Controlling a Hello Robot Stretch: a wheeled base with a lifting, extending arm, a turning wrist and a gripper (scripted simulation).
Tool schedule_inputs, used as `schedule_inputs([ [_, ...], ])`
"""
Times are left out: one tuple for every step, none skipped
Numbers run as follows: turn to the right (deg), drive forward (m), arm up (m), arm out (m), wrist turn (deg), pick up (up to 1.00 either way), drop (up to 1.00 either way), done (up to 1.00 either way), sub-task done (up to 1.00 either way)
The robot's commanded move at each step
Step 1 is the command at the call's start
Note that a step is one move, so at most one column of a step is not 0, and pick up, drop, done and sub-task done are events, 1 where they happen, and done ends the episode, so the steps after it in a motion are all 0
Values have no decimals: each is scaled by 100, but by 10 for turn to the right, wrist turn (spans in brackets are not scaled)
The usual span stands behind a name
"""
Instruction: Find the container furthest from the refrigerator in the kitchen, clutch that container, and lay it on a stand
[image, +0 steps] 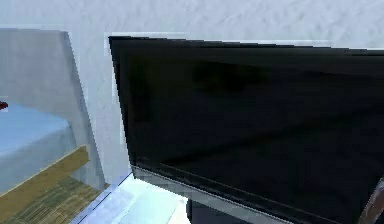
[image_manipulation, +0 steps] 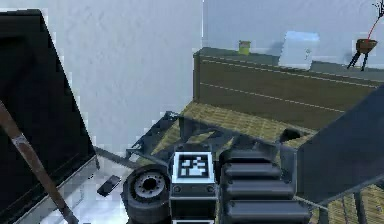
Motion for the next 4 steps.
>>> schedule_inputs([
  [450,0,0,0,0,0,0,0,0],
  [390,0,0,0,0,0,0,0,0],
  [0,30,0,0,0,0,0,0,0],
  [-450,0,0,0,0,0,0,0,0],
])
